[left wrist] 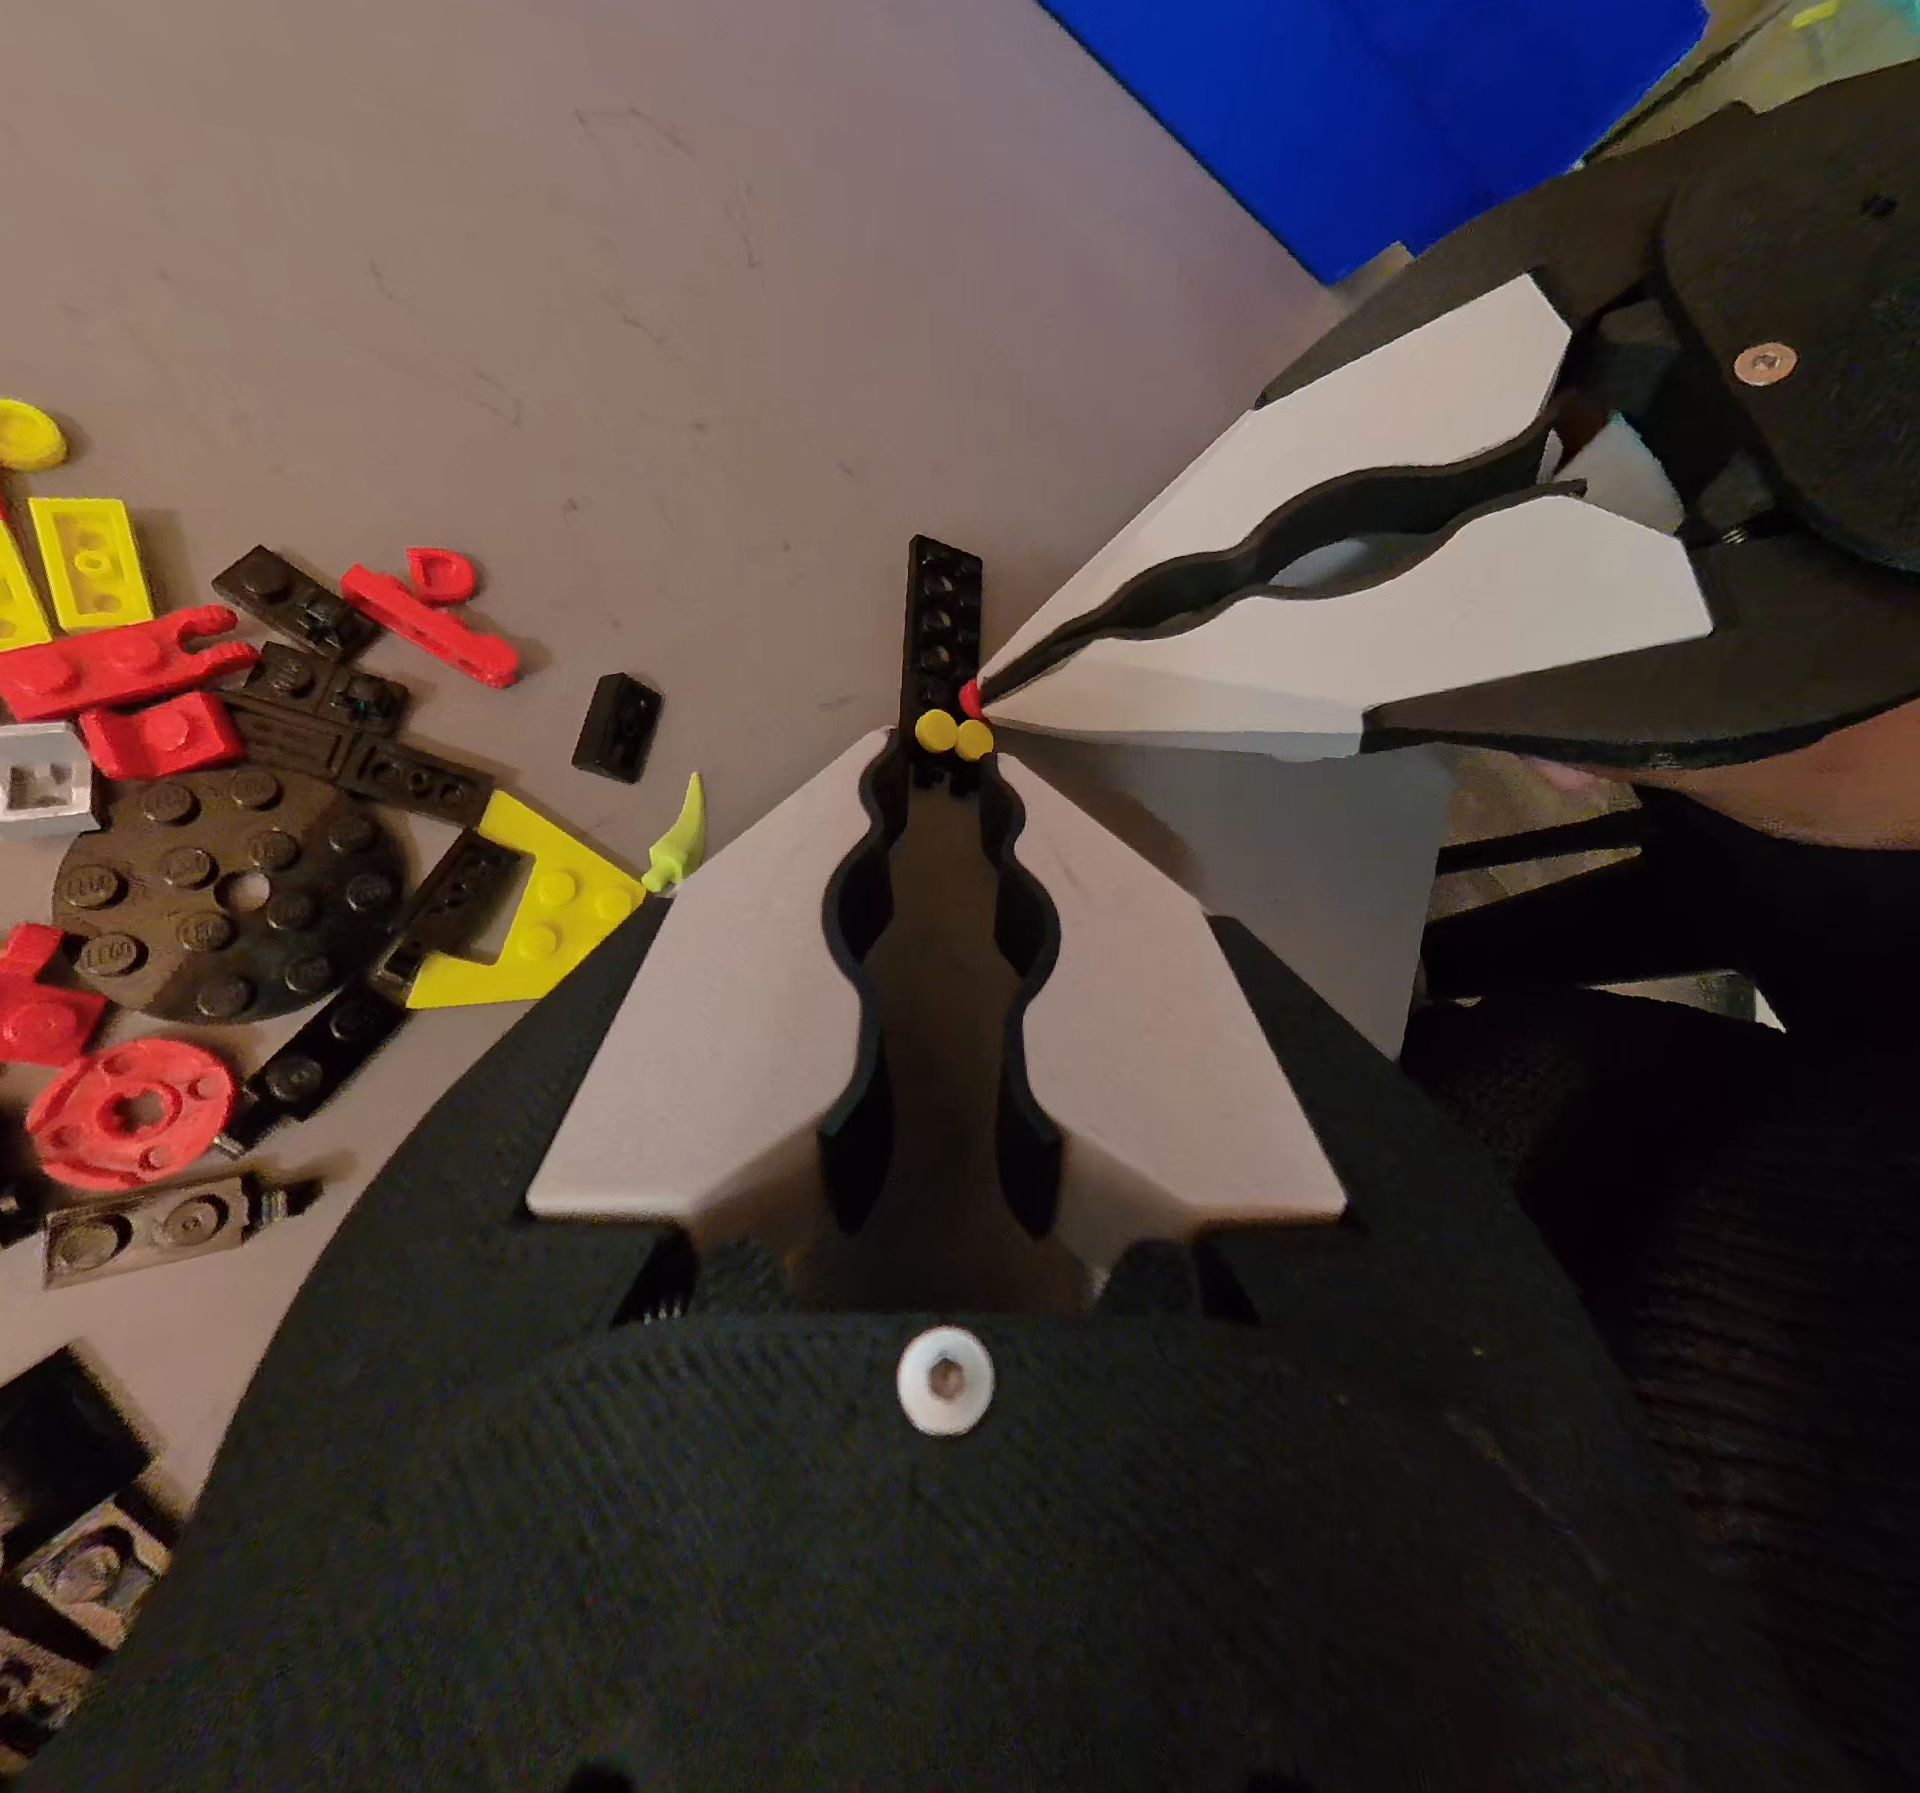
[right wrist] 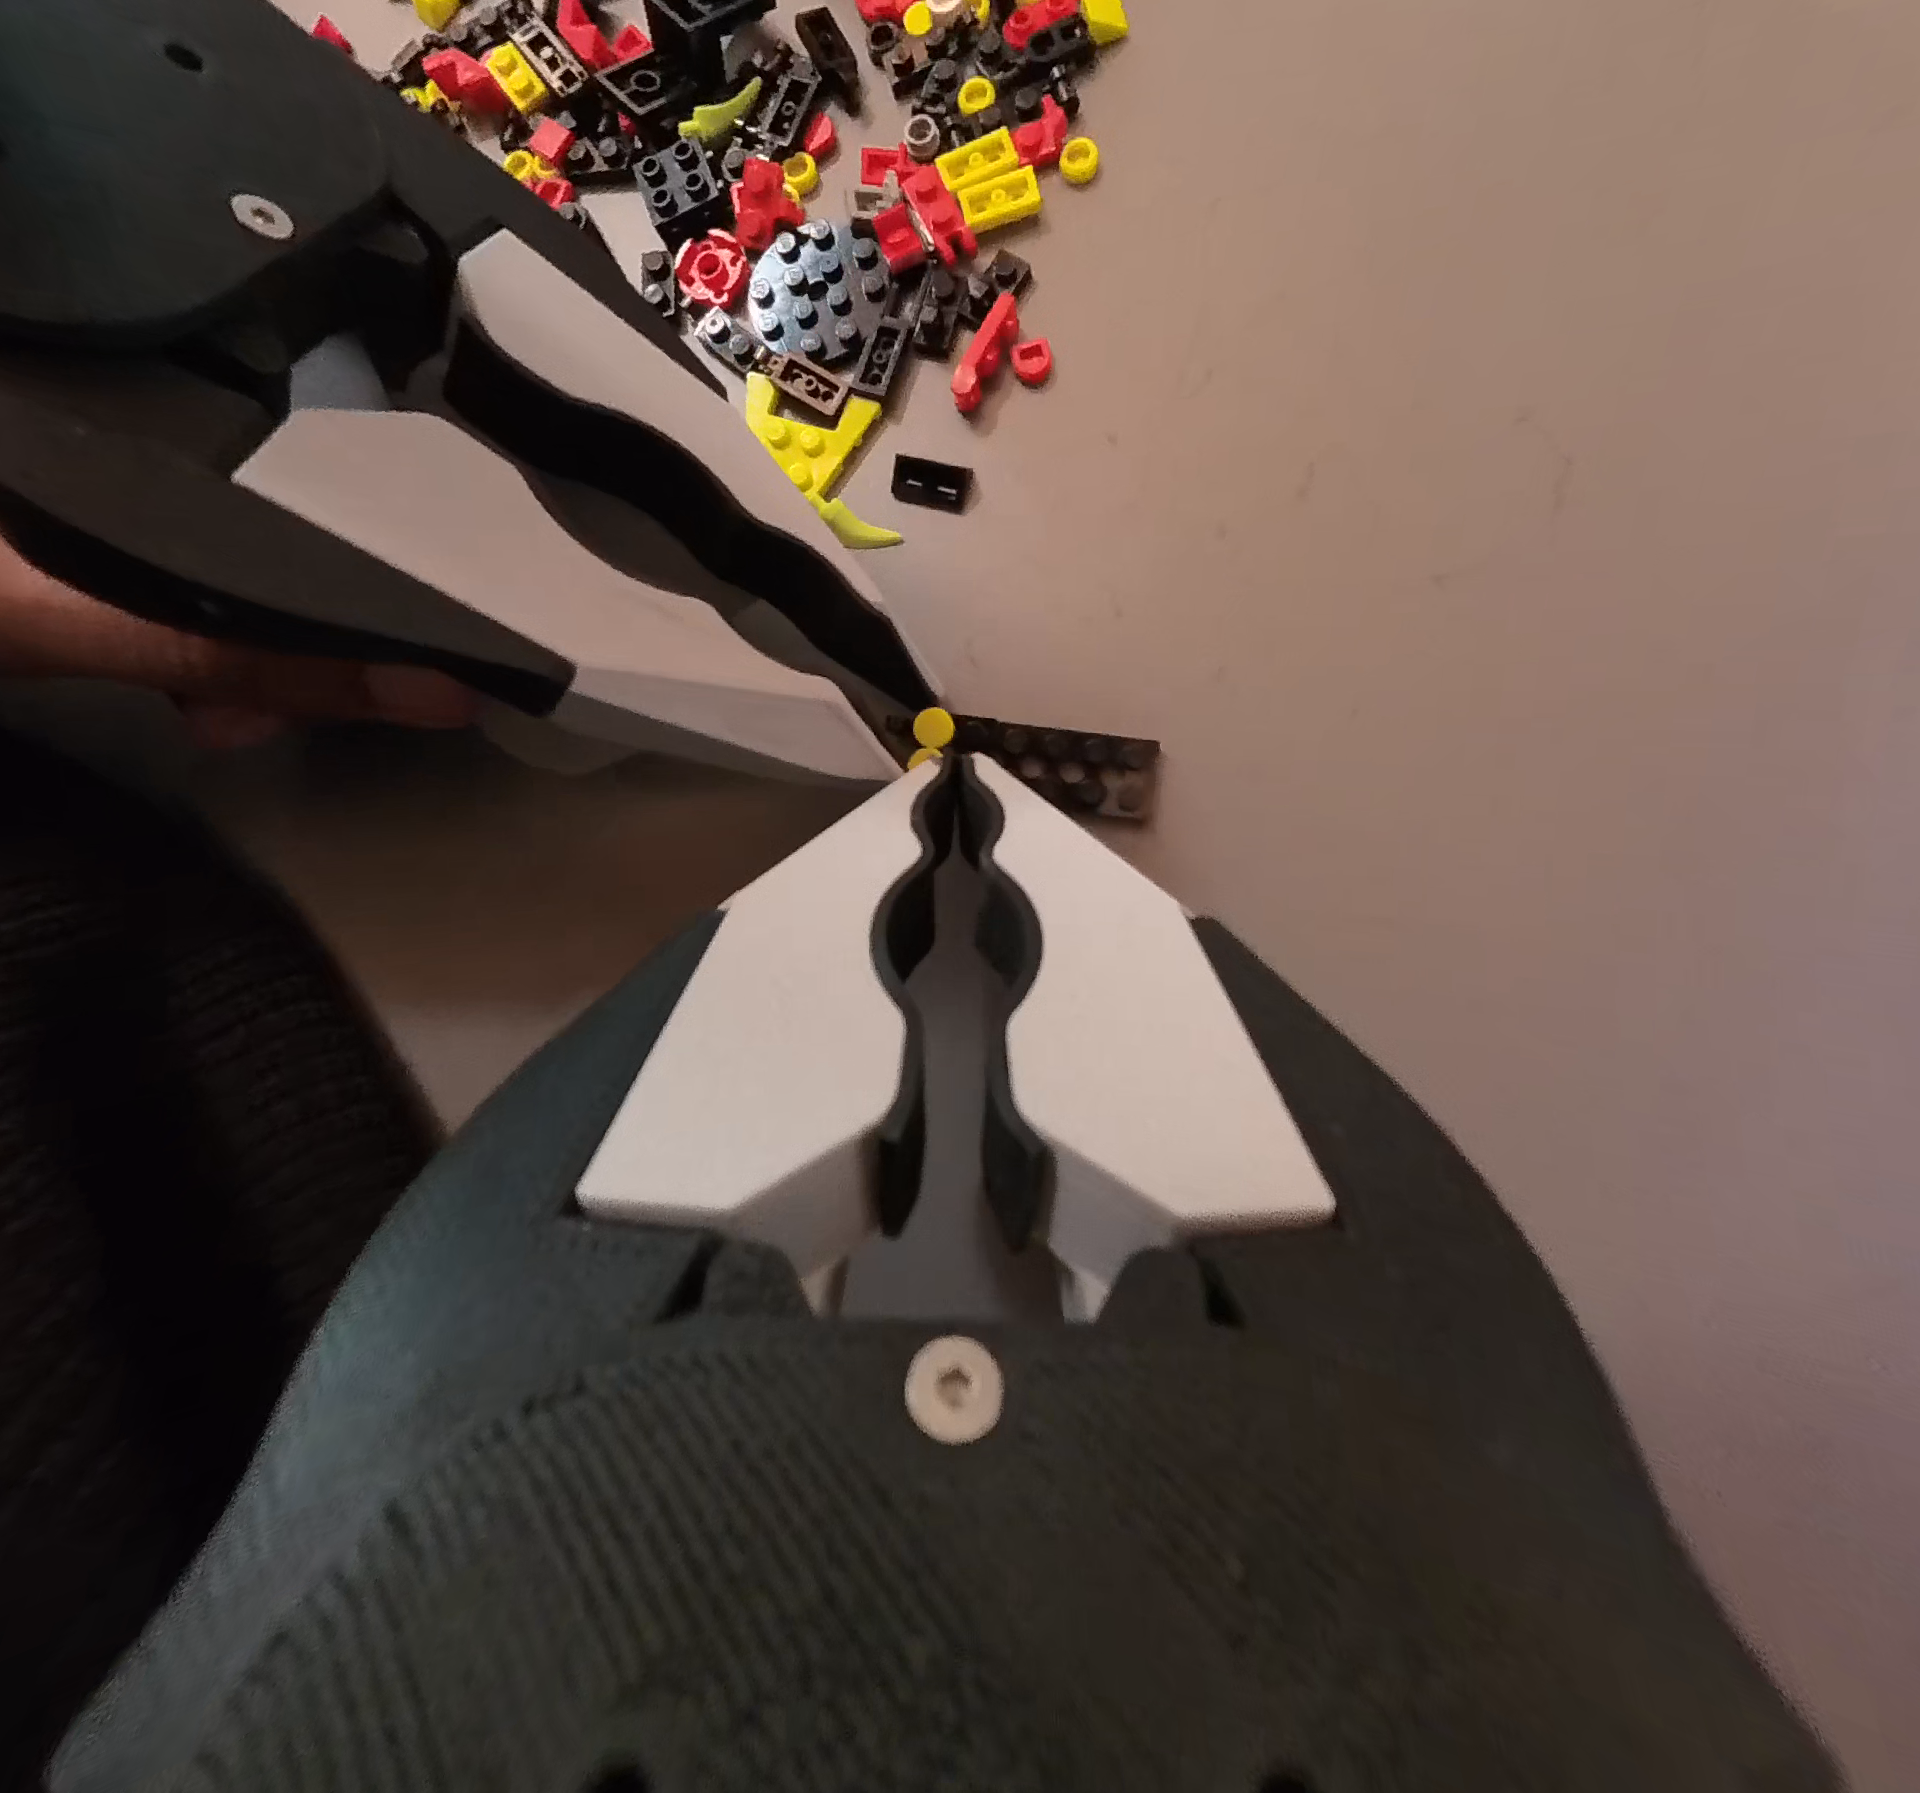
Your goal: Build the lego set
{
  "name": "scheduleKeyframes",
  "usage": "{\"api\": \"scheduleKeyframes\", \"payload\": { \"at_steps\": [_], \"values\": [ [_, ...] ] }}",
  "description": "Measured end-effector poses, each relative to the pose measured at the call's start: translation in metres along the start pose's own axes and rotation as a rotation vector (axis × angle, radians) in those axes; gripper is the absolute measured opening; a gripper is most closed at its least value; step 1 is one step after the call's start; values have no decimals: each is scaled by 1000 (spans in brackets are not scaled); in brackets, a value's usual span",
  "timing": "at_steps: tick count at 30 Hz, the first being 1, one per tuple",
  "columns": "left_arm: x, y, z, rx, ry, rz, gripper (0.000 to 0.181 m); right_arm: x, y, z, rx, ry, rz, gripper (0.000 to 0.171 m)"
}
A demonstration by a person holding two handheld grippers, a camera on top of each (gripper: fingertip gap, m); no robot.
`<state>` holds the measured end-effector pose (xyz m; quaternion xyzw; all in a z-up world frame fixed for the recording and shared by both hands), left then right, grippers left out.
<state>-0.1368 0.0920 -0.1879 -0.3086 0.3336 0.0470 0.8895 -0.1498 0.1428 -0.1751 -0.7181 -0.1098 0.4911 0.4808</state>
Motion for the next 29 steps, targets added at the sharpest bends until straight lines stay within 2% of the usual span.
{"api": "scheduleKeyframes", "payload": {
  "at_steps": [1, 13, 19, 22, 23, 26, 29],
  "values": [
    [0, 0, 0, -3, -3, 1, 12, 0, 0, 0, 5, 6, -4, 0],
    [0, 0, 0, -19, 1, 3, 12, -1, 2, -5, 1, 32, -16, 0],
    [-1, 0, -1, -13, 0, 1, 12, -1, 3, -1, -117, 173, 7, 0],
    [0, 0, -2, -10, -23, 6, 11, -6, -5, 1, -245, 272, 81, 0],
    [-1, 0, -2, -8, -29, 7, 11, -8, -10, 7, -234, 280, 113, 0],
    [-1, 0, -3, -6, -32, 12, 10, -5, -13, 20, -112, 183, 117, 0],
    [-1, 0, -3, 3, -35, 11, 10, -5, -10, 9, -106, 85, 107, 0]
  ]
}}
Point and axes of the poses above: each gripper's, where its closed fingertips meet, y out along the fingers, x out of its underside, z = x × y across the jaws, the point moved 4 cm from there along -y, back along the fingers, and after that the axes turned 7 degrees about x, right-handed, at the moved point
